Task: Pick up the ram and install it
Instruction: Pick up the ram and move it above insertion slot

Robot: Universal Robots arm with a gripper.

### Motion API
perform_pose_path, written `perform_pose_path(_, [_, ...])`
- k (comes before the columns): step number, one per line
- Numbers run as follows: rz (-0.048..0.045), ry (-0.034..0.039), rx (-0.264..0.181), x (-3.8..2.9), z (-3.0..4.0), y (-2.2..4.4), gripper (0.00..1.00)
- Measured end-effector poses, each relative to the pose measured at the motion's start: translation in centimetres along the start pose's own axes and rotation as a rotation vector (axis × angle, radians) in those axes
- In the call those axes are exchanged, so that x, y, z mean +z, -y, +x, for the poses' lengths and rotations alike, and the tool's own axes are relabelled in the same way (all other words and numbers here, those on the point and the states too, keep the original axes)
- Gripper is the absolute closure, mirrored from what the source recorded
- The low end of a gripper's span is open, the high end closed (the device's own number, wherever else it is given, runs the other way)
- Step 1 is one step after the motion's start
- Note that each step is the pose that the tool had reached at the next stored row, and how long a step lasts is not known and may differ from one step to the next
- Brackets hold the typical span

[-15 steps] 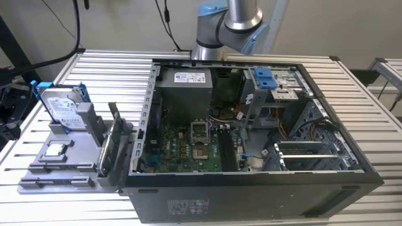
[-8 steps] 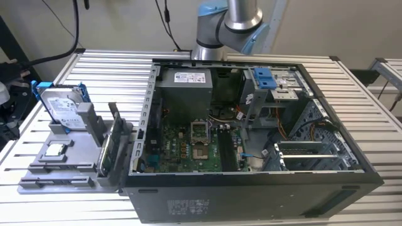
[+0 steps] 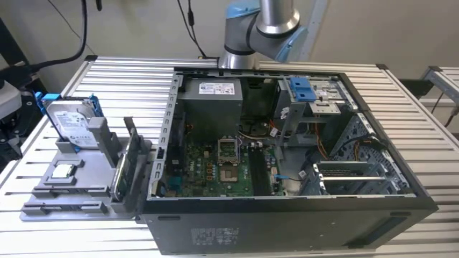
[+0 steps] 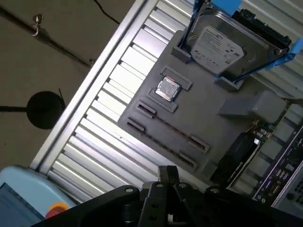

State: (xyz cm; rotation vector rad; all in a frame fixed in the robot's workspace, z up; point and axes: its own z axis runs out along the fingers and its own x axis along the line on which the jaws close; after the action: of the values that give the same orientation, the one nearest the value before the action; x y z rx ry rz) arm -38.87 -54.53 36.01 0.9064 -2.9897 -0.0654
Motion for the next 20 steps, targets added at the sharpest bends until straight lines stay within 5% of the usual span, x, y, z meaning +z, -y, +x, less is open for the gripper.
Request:
perform_pose_path(11, [0.0038, -0.0047, -0.2, 0.32, 0.0, 0.01, 0.89])
perform_pose_path(20, [0.0101, -0.0018, -0.353, 0.88, 0.0, 0.03, 0.89])
